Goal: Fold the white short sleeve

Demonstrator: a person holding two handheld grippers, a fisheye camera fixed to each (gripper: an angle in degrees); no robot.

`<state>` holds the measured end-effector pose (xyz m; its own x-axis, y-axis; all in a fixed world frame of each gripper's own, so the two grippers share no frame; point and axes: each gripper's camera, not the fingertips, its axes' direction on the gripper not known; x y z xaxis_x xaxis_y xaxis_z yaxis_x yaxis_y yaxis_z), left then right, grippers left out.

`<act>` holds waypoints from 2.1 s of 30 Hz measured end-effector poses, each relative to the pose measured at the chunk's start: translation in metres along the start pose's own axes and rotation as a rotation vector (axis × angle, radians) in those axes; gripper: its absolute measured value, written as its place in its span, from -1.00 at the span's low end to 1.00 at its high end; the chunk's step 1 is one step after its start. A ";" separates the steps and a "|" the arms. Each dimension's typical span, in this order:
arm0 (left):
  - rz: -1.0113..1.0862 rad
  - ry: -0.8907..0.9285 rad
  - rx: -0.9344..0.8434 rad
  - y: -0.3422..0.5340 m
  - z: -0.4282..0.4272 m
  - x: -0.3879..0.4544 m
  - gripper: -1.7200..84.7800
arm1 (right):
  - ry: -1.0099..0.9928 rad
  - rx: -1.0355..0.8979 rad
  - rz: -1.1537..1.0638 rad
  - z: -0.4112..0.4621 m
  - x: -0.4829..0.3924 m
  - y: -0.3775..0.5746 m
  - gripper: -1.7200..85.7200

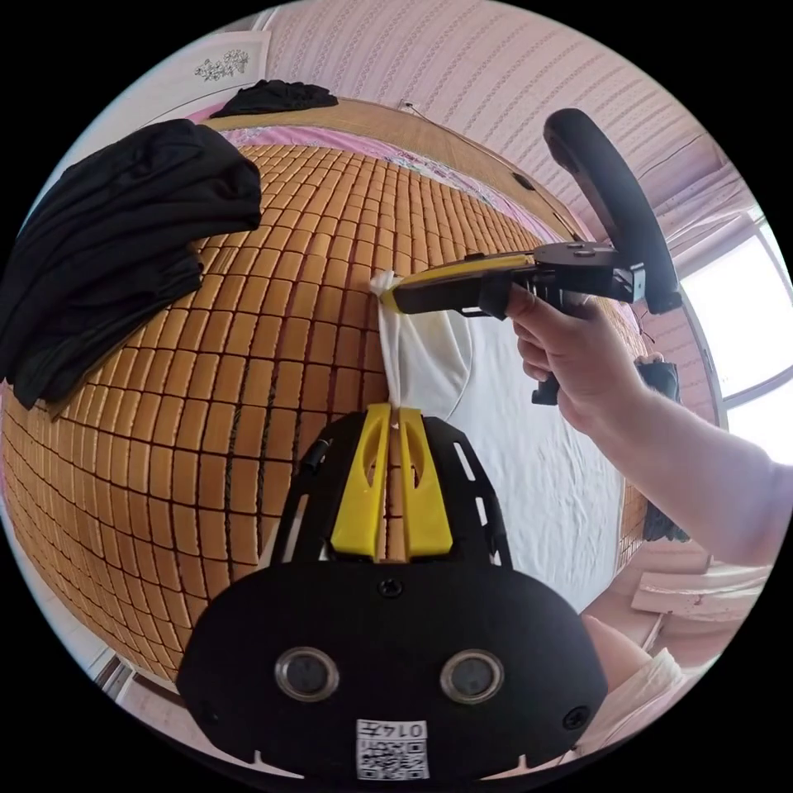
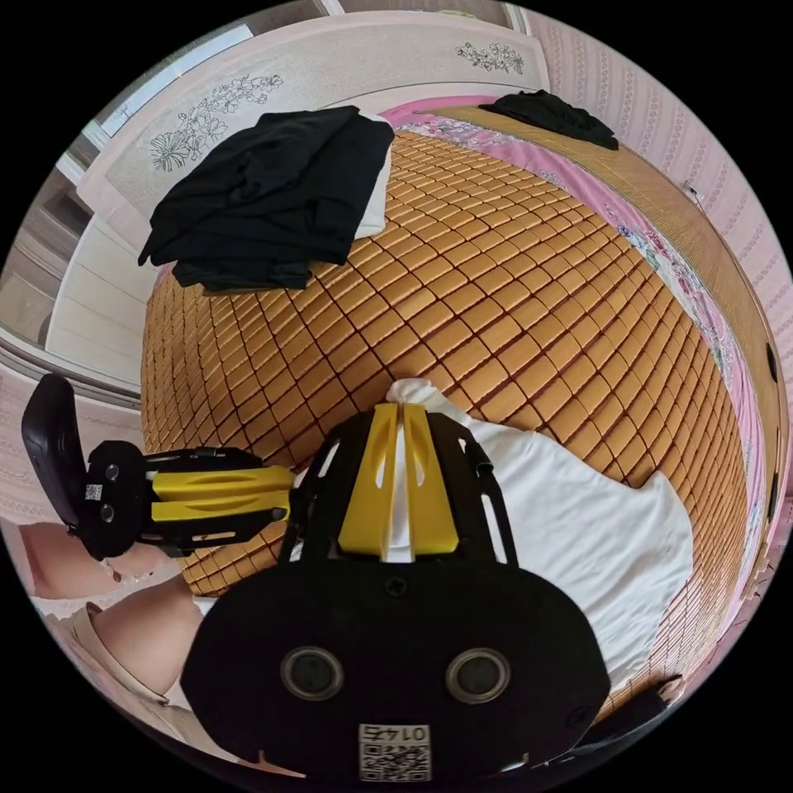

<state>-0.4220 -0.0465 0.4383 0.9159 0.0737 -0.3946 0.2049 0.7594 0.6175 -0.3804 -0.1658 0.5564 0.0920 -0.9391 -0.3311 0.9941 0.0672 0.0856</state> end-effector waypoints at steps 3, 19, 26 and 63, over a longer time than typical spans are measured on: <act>-0.029 0.004 0.040 0.004 -0.005 0.004 -0.98 | -0.055 0.039 -0.057 -0.002 -0.009 -0.001 -0.93; -0.192 -0.049 -0.039 0.008 0.031 0.013 -0.89 | -0.106 0.308 0.289 -0.108 0.081 0.189 -0.77; 0.063 -0.042 -0.003 -0.027 0.030 0.108 -0.95 | 0.164 0.216 0.771 -0.152 0.133 0.426 -0.81; 0.995 0.111 -0.303 -0.127 0.346 0.567 -0.93 | 0.123 0.330 1.110 -0.139 0.144 0.673 -0.95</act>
<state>0.1907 -0.3243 0.3717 0.5835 0.8019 0.1286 -0.7336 0.4524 0.5072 0.3097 -0.2092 0.4358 0.9252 -0.3795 -0.0077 0.3021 0.7239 0.6203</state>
